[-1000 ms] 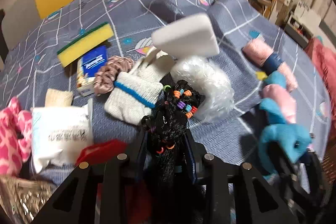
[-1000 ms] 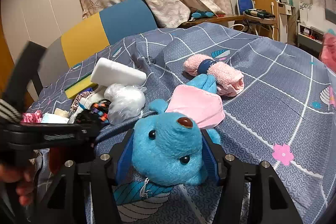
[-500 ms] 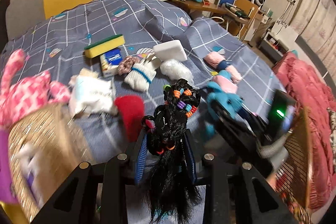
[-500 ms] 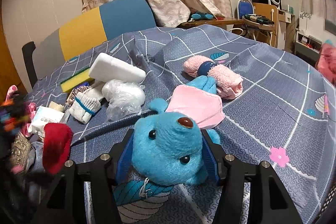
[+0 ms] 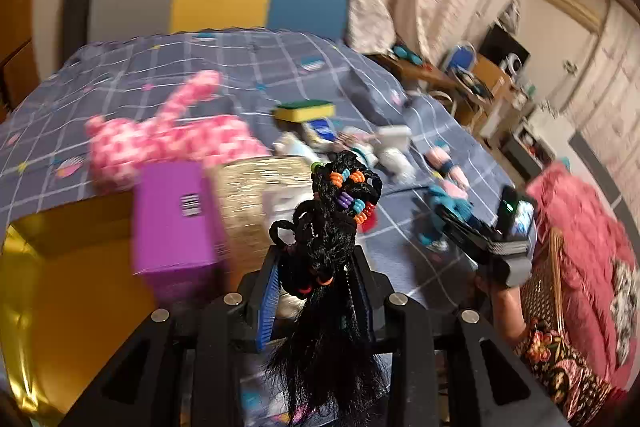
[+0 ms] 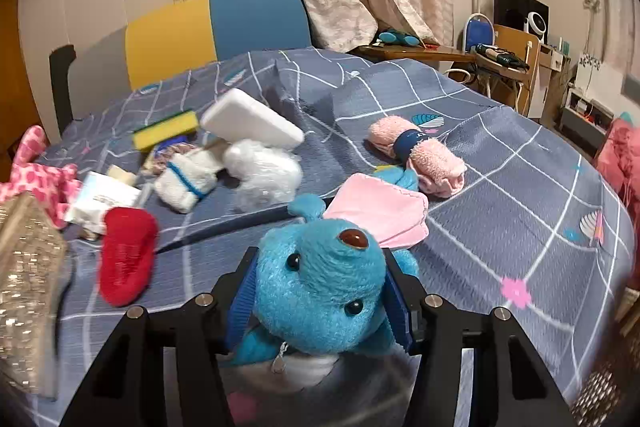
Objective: Organize soft objects
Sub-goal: 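Carry the doll into the gold tray and release while the right gripper drops the bear there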
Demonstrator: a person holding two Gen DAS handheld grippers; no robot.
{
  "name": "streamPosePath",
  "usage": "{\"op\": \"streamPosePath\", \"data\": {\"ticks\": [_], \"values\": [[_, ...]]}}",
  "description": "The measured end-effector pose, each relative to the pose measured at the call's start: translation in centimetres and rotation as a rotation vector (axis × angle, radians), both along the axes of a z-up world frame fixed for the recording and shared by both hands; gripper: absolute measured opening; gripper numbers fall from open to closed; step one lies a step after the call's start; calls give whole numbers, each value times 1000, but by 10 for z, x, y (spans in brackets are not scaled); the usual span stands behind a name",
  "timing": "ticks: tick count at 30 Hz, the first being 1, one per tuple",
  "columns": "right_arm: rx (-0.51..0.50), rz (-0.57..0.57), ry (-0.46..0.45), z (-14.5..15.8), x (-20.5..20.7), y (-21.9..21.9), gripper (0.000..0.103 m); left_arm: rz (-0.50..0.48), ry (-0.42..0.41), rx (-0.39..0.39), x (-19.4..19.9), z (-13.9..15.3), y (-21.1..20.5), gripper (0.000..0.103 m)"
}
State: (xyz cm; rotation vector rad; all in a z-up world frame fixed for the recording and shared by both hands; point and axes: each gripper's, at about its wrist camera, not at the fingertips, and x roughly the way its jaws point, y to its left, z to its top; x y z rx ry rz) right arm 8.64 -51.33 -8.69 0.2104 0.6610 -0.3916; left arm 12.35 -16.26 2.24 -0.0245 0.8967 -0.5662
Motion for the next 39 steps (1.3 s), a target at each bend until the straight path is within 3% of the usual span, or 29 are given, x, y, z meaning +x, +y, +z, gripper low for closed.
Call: {"op": "streamPosePath", "data": {"ticks": [7,14,24,30,34,39], "values": [[3,48,-60,30,-22,42,58,137,-28,-24,0,3,83,32],[37,162,-186,80,-46,112,58,341,14,27,24,-31,176,33],[38,493,-295,148,-51,257,58,476,142,111,88,-94,267,33],[65,673,-246,137,-34,343,58,507,186,131,119,-113,288,36],[109,742,-178,117,-17,379,58,510,198,117,134,-119,295,42],[148,794,-96,93,-3,409,58,519,167,90,134,-108,305,44]]}}
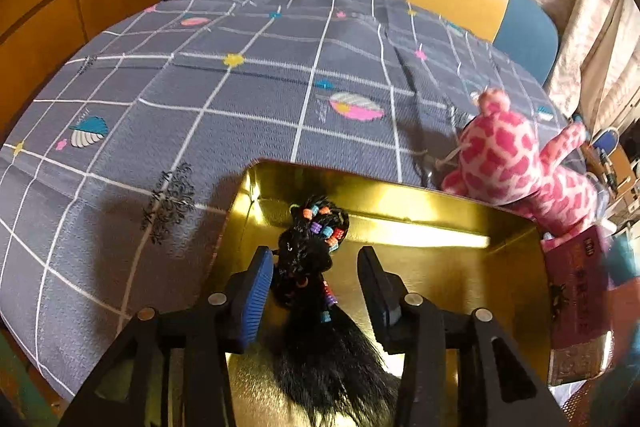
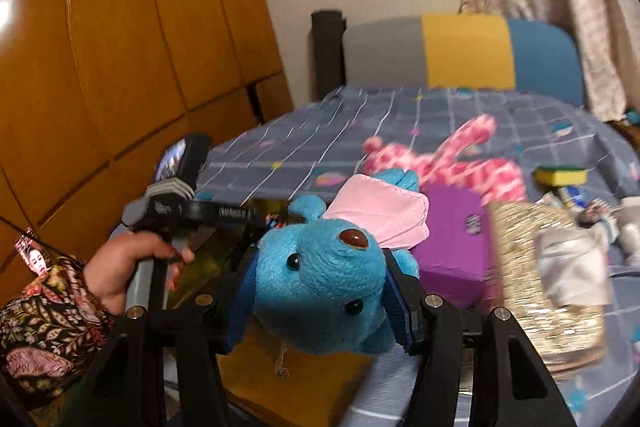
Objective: Organize soft objects
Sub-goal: 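Carry the doll into the gold tray and release while the right gripper drops the bear there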
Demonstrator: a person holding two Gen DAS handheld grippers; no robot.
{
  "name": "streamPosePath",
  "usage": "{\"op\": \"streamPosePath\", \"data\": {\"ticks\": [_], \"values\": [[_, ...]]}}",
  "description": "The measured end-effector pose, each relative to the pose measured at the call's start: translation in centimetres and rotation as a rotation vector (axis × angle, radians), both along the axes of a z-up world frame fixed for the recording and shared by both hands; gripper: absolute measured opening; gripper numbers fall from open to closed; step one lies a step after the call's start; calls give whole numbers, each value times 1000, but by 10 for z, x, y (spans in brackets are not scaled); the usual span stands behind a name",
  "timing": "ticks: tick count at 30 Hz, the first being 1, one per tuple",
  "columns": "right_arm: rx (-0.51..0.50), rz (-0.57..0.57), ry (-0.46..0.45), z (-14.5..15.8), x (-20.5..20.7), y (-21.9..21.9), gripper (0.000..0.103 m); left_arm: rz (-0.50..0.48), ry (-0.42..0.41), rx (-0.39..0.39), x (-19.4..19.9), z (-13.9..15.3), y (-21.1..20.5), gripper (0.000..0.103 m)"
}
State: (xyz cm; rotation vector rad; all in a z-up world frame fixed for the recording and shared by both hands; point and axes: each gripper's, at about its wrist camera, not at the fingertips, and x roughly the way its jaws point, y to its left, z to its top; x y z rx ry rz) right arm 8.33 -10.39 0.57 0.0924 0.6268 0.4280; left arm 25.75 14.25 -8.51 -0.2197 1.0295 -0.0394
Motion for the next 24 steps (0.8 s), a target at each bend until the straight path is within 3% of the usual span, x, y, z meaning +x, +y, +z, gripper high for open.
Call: {"op": "streamPosePath", "data": {"ticks": [4,9,19,24], "values": [[-22,47,64,-20,19,22,58,52,-53,2,-23,12,10,44],[-37,81,129,-42,50,45,58,96,-44,-61,-61,8,22,44],[-88,95,229,-78,113,87,59,50,-44,-56,-113,5,14,44],[-56,85,314,-93,137,100,63,57,-57,-69,-127,7,17,44]]}}
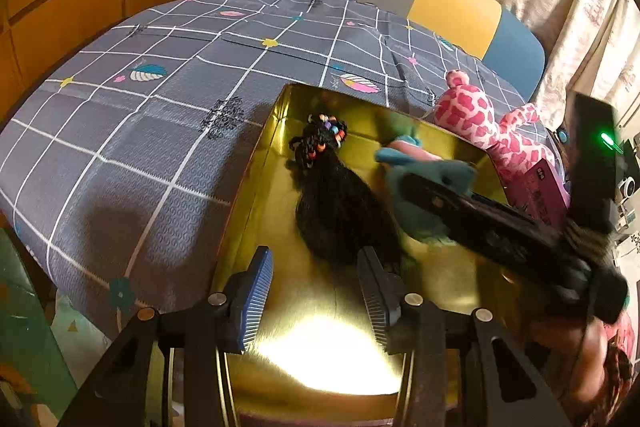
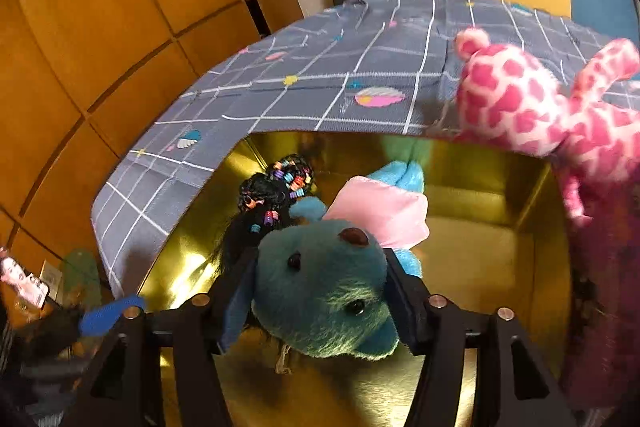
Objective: Organize soft objects
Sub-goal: 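Carry the doll into the gold tray and release while the right gripper drops the bear there, then lift both grippers out of the gold tray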
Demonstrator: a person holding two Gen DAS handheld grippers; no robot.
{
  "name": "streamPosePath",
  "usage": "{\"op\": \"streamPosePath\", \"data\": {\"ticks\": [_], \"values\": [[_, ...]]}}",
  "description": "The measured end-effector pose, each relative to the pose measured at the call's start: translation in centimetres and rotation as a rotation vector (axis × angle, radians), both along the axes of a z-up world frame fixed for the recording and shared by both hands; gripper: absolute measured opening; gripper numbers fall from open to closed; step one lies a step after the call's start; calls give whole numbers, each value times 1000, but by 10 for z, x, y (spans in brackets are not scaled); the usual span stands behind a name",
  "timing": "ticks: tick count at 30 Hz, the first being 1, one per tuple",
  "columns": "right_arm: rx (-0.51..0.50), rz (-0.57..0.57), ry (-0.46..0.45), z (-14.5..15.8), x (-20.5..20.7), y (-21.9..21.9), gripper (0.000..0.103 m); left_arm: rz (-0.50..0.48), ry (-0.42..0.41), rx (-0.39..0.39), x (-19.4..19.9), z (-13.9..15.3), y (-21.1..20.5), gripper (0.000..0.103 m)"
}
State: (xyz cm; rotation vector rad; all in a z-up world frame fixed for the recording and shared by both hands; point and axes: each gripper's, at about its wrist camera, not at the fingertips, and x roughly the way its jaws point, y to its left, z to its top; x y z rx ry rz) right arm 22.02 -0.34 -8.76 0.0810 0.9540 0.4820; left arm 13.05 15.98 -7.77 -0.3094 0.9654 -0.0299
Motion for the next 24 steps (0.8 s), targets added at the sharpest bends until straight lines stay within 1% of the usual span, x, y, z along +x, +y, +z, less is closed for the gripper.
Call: {"op": "streamPosePath", "data": {"ticks": [2,4,5,7,8,11,13,15,17,21,24], "values": [[24,23,19,-4,7,7,68,6,2,-4,-4,0,1,44],[36,25,31,-4,10,11,70,10,6,-5,-7,-2,2,44],[34,19,24,-3,10,11,71,13,10,-5,-8,-3,2,44],[34,6,7,4,6,8,78,16,14,-10,-10,-4,1,44],[45,3,2,7,4,5,80,16,12,-15,-12,-4,2,44],[79,-20,-24,22,-9,-12,81,13,10,-23,-15,-4,-1,44],[103,-29,-40,34,-20,-25,81,5,10,-45,-16,-4,-4,44],[113,-33,-63,45,-32,-37,81,-15,11,-84,-16,-4,-7,44],[116,-30,-93,56,-44,-46,81,-37,6,-107,-16,-3,-14,44],[109,-29,-182,79,-75,-68,81,-91,-19,-114,-18,3,-36,44],[100,-49,-256,96,-100,-90,81,-133,-44,-130,-20,10,-55,44]]}}
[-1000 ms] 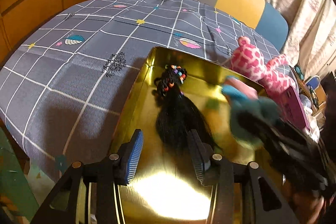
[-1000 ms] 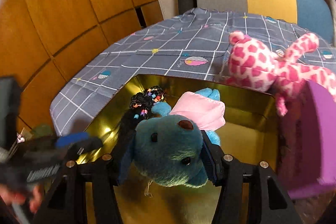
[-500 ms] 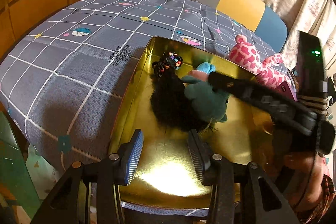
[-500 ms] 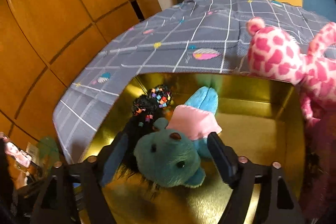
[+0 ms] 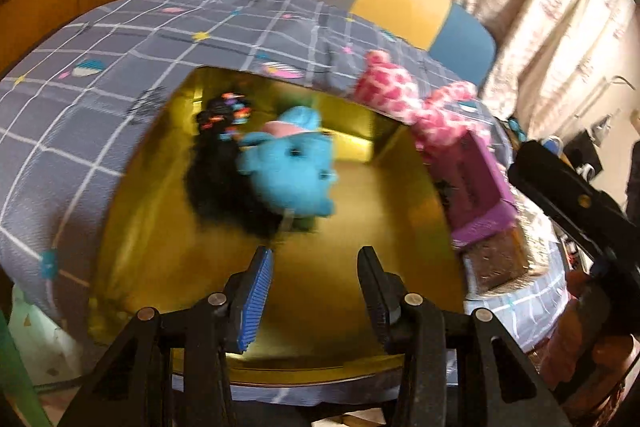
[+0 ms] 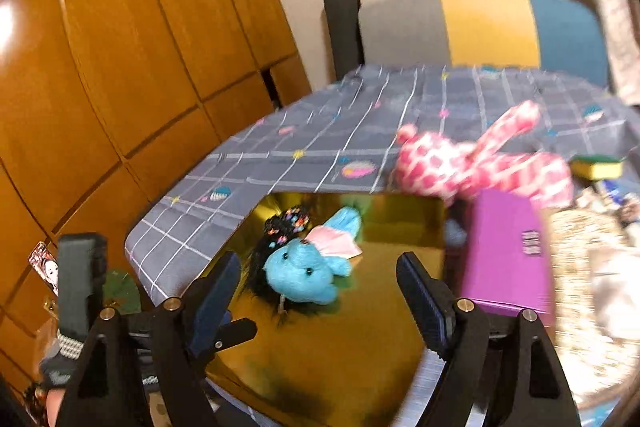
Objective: Organize soft objects
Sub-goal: 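Lift both grippers out of the gold tray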
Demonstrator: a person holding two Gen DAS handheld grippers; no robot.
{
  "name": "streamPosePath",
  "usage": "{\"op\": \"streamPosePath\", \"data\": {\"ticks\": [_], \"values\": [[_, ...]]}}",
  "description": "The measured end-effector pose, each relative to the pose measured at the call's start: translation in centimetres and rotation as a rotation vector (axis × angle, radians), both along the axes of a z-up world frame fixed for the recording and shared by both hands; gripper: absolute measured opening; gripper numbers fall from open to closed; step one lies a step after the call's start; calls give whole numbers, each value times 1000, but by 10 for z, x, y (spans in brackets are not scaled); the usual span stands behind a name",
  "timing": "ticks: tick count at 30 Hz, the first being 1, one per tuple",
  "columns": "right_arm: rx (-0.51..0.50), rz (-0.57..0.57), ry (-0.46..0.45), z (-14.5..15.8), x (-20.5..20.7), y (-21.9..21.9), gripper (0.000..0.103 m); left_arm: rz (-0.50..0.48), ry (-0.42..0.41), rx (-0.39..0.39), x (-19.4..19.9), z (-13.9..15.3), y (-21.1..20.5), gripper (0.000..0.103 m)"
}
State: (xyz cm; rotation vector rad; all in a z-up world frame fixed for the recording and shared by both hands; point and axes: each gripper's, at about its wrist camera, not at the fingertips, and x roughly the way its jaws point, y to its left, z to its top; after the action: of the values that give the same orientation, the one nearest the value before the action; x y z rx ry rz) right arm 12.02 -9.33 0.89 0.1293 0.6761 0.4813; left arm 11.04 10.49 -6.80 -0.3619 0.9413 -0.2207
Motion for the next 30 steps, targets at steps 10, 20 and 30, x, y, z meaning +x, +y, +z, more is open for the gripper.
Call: {"op": "streamPosePath", "data": {"ticks": [10,20,30], "values": [[52,-296,-167,43,-58,-124,81,-212,-57,-80,-6,19,-77,45],[43,-627,40,-18,-62,-269,81,-445,-122,-45,-24,44,-175,45],[-118,-684,129,-62,-9,-366,81,-620,-129,44,-30,55,-284,45]]}}
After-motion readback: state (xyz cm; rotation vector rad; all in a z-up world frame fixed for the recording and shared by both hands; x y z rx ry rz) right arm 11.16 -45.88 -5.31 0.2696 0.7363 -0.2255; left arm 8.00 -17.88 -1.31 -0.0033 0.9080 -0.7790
